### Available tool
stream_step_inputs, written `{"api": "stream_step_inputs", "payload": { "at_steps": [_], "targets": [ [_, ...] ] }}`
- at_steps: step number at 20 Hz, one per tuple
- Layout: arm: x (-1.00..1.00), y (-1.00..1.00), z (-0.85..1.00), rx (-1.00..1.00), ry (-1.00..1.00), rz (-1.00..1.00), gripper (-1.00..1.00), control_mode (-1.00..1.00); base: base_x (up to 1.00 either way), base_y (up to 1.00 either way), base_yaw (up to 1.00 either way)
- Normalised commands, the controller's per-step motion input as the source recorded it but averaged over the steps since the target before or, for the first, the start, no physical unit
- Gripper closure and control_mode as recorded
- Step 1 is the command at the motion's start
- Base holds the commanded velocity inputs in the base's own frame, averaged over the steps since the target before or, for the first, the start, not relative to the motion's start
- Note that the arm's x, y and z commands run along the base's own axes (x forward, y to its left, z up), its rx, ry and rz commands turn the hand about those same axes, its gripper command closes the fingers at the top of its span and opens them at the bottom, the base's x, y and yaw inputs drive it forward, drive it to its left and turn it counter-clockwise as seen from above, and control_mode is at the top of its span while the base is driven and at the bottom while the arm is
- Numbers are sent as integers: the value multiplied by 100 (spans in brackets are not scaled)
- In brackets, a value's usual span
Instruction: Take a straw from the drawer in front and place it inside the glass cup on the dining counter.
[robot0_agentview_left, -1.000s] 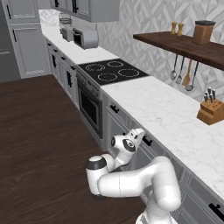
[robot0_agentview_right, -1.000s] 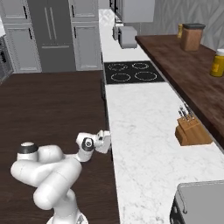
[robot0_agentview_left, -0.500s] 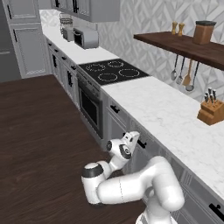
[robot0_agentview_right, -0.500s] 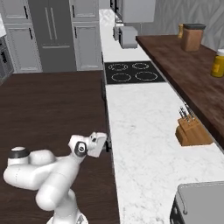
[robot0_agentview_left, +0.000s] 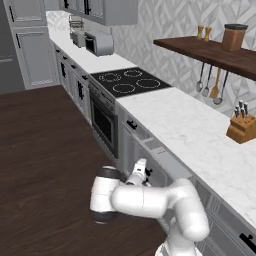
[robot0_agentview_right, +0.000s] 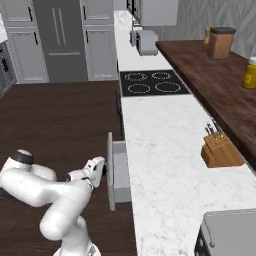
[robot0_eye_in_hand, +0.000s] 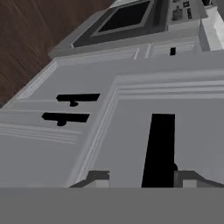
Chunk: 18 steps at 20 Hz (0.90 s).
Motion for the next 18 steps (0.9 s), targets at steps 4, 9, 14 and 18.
{"api": "stream_step_inputs", "payload": {
  "at_steps": [4,9,14,18],
  "targets": [
    [-100,100,-69,1,45,-4,100,-100,0,0,0],
    [-100,100,-71,-5,46,-8,100,-100,0,0,0],
    [-100,100,-82,-7,40,-6,100,-100,0,0,0],
    [-100,100,-87,-7,38,-6,100,-100,0,0,0]
  ]
}}
